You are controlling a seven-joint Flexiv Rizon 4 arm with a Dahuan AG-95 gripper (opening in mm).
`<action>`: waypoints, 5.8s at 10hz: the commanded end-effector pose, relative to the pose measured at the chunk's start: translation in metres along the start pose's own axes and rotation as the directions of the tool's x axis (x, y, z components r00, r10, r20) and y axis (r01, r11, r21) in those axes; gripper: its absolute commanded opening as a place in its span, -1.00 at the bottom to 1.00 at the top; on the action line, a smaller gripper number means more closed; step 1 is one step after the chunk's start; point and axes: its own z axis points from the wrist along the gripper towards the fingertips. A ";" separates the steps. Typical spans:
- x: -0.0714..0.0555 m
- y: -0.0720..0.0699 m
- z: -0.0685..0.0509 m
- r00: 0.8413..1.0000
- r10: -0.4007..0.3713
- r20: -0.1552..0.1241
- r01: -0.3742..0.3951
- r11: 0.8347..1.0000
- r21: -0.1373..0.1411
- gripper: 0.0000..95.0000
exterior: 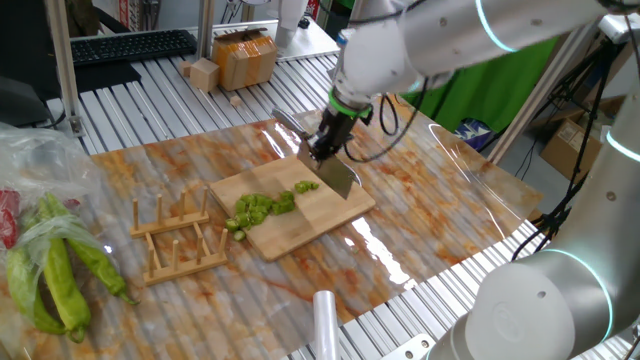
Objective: Chop the chili peppers
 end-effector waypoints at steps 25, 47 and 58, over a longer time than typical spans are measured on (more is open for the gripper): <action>0.017 0.196 -0.033 0.967 0.247 -0.068 -0.243 0.968 0.063 -1.00; 0.015 0.213 -0.032 0.983 0.172 -0.069 -0.168 0.984 0.055 -1.00; -0.001 0.265 -0.012 0.971 0.238 -0.016 -0.237 0.971 0.031 -1.00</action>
